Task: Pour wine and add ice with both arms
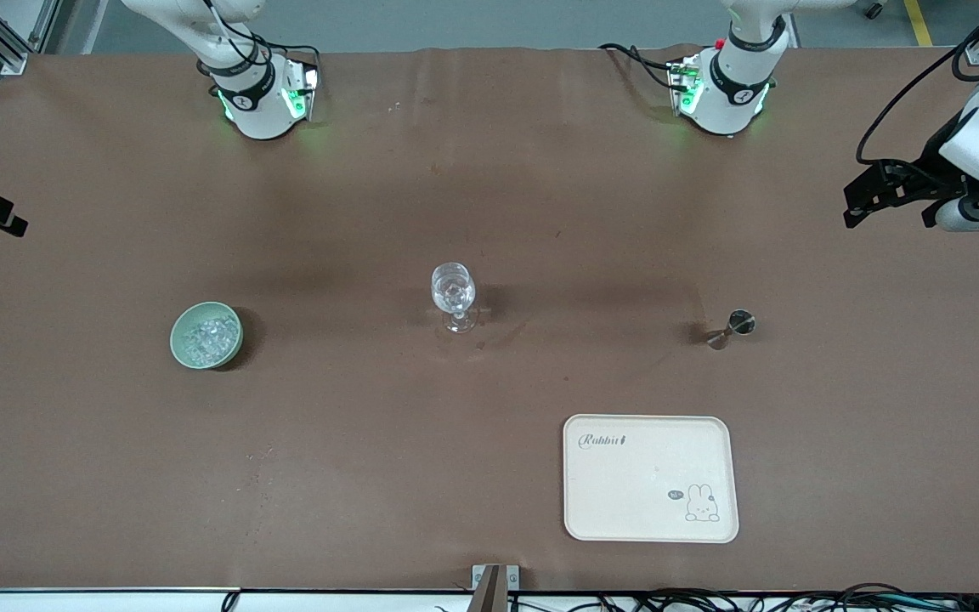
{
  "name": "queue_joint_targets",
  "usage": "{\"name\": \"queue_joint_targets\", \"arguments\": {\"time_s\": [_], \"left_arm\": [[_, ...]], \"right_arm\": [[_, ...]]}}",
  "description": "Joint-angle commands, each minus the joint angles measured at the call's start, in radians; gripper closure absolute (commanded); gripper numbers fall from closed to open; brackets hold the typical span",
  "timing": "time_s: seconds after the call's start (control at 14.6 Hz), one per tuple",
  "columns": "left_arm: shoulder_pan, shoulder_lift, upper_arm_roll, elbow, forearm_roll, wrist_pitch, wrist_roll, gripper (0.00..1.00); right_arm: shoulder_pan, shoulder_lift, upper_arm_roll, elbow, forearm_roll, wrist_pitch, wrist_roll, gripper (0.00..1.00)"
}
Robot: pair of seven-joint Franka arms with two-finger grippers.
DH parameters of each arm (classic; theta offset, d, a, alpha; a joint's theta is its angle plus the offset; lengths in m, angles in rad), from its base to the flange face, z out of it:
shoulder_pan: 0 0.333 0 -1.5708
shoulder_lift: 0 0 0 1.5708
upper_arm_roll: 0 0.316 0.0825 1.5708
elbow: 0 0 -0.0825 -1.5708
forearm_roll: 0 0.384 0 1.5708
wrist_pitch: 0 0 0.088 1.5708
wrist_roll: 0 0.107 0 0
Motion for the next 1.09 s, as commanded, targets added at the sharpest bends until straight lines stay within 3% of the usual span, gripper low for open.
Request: {"name": "queue_joint_targets", "arguments": {"time_s": [0.0,0.2,0.41,0.61,0.82,1.02], "left_arm": [[0.005,-0.019,-0.001,-0.007,0.004,-0.006,0.003,0.0],[0.008,0.038,0.01,0.073,0.011,-0.05,0.001,0.0],[0.04,0.16,0.033,0.172,0.071,-0.055,0.001,0.0],[0.114,0.254,0.031,0.177,0.041,-0.052,-0.013,0.0],[0.142,0.363,0.033,0.177,0.002,-0.052,-0.3,0.0],[0.163,0.455,0.031,0.177,-0.121,-0.046,-0.553,0.0]], "right_arm": [[0.005,-0.018,0.007,0.016,-0.025,-0.018,0.024,0.0],[0.007,-0.016,0.006,0.018,-0.025,-0.046,0.024,0.0],[0.005,-0.016,0.006,0.018,-0.024,-0.046,0.026,0.0],[0.005,-0.016,0.006,0.017,-0.024,-0.046,0.027,0.0],[0.005,0.002,0.006,0.004,-0.022,-0.017,0.027,0.0],[0.01,0.019,0.007,-0.1,-0.021,0.101,0.027,0.0]]}}
